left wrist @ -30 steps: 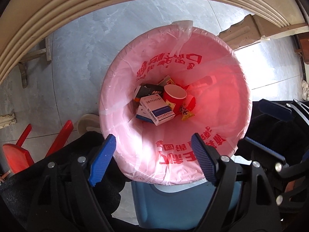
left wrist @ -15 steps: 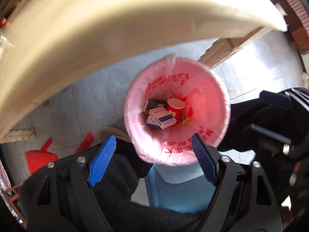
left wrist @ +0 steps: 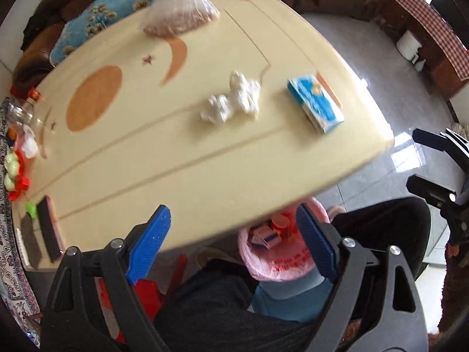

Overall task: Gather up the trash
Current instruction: 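Move both tools back toward the tissues and blue medicine box on the table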

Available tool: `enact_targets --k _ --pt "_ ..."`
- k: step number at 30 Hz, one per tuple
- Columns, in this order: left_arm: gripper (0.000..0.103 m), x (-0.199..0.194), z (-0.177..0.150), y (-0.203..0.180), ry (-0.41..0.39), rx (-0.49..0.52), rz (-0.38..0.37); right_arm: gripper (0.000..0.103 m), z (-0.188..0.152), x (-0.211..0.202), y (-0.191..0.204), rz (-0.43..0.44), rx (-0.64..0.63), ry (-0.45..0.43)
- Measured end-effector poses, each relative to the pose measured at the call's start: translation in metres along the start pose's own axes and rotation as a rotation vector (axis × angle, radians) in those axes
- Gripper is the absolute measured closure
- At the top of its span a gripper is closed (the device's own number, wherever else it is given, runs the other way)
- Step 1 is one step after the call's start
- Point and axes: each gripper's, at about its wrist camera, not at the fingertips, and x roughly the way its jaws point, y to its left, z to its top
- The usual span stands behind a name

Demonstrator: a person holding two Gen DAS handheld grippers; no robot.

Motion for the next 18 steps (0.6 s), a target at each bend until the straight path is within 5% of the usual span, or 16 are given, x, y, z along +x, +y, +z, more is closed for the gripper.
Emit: enact_targets --k 3,6,18 --pt "0.018 -0.014 0.025 0.001 -0.002 0.02 -0.031 0.01 0.025 -0.012 -0.003 -0.025 -0.017 -0.013" --pt "0.018 -0.015 0.045 -0.007 0.018 0.048 0.014 0.009 0.044 -0.015 -0.007 0.005 -0.016 0.001" --pt "0.018 0.034 0.097 -0.017 0.137 0.094 -0.017 0.009 0.082 0.003 -0.021 0.013 -0.002 0.041"
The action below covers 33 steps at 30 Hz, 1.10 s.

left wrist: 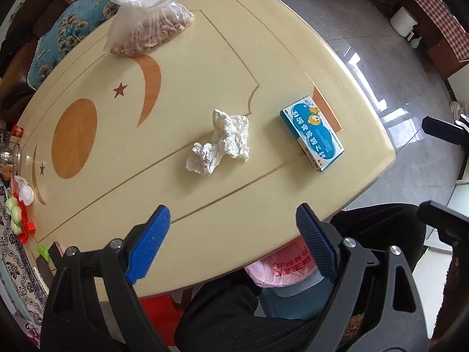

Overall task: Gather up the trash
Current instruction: 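Move both tools back toward the tissues and blue medicine box on the table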

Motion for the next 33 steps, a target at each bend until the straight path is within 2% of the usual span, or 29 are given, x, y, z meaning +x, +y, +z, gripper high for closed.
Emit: enact_targets --k 12,33 --pt "0.018 0.045 0.04 0.005 0.074 0.031 -0.021 0.009 0.021 0.035 -0.03 -0.019 0.042 0.053" --pt "0.018 0.124 0.071 0.021 0.184 0.019 -0.059 0.009 0.012 0.142 -0.065 -0.069 0.054 0.239"
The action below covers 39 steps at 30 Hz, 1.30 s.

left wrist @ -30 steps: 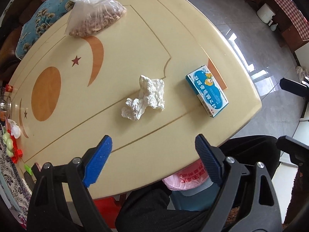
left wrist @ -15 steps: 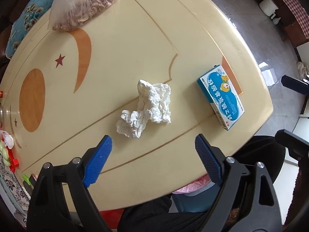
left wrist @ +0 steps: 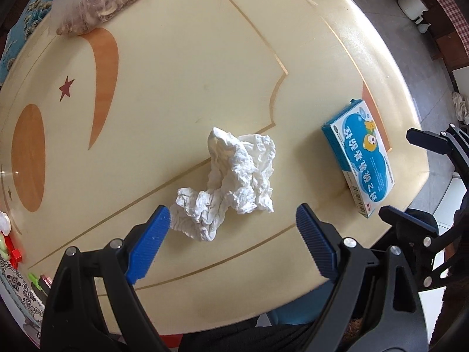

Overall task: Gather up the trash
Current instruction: 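Move both tools back toward the tissues and blue medicine box on the table, then grasp the white tissues with the left tool while the right tool grasps the blue medicine box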

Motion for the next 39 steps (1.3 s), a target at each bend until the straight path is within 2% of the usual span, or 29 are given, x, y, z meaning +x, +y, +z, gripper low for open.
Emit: enact_targets --k 8,16,21,23,26,31,39 --pt "0.018 0.025 0.008 0.0 0.027 -0.014 -0.015 0.009 0.0 0.019 -0.008 -0.012 0.006 0.034" --pt "0.018 0.045 0.015 0.003 0.056 -0.03 -0.024 0.009 -0.003 0.038 0.0 -0.073 -0.049 0.06" --pt "0.018 0.055 0.017 0.003 0.059 -0.029 -0.027 0.01 -0.004 0.043 0.001 -0.082 -0.064 0.057" --pt "0.018 0.059 0.018 0.004 0.066 -0.031 -0.027 0.011 -0.005 0.044 0.002 -0.067 -0.076 0.057" --pt "0.018 0.064 0.03 0.006 0.059 -0.008 -0.013 0.016 -0.002 0.047 0.007 -0.093 -0.093 0.049" --pt "0.025 0.067 0.026 -0.007 0.055 0.013 0.038 0.018 0.0 0.049 0.01 -0.122 -0.11 0.044" --pt "0.041 0.058 0.024 -0.012 0.051 0.031 0.041 0.018 -0.005 0.056 0.024 -0.207 -0.172 0.061"
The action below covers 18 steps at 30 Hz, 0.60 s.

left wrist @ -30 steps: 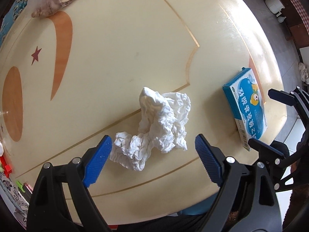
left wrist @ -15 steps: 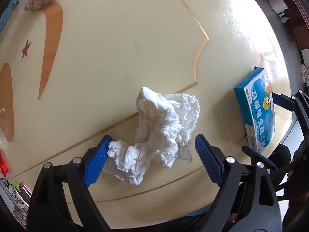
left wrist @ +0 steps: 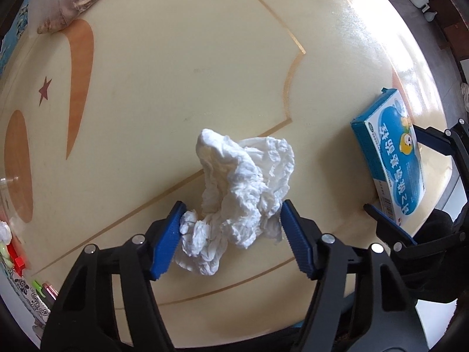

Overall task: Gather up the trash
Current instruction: 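Grasp the white tissues with the left tool while the right tool grasps the blue medicine box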

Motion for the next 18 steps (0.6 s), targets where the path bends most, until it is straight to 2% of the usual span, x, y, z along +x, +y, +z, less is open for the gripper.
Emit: enact_targets --k 7,8,9,10,13,15,18 --pt "0.051 -0.005 0.0 -0.017 0.006 -0.008 0.001 0.02 0.009 0.004 0.003 -0.001 0.011 0.059" --pt "0.054 -0.005 0.001 -0.017 0.006 -0.01 0.0 0.022 0.013 0.004 0.003 -0.007 0.023 0.059" --pt "0.058 -0.011 0.0 -0.014 0.007 -0.013 -0.001 0.034 0.015 0.003 0.002 -0.009 0.047 0.053" --pt "0.06 -0.012 0.0 -0.014 0.008 -0.015 -0.005 0.038 0.018 0.001 -0.002 -0.007 0.056 0.041" --pt "0.068 -0.013 0.0 -0.015 0.009 -0.026 -0.019 0.039 0.022 0.002 -0.004 0.01 0.045 0.053" --pt "0.069 -0.014 0.0 -0.015 0.012 -0.035 -0.039 0.039 0.02 0.001 -0.002 -0.004 0.033 0.049" --pt "0.073 -0.015 -0.004 -0.014 0.005 -0.045 -0.037 0.039 0.015 -0.002 -0.004 0.022 0.048 0.046"
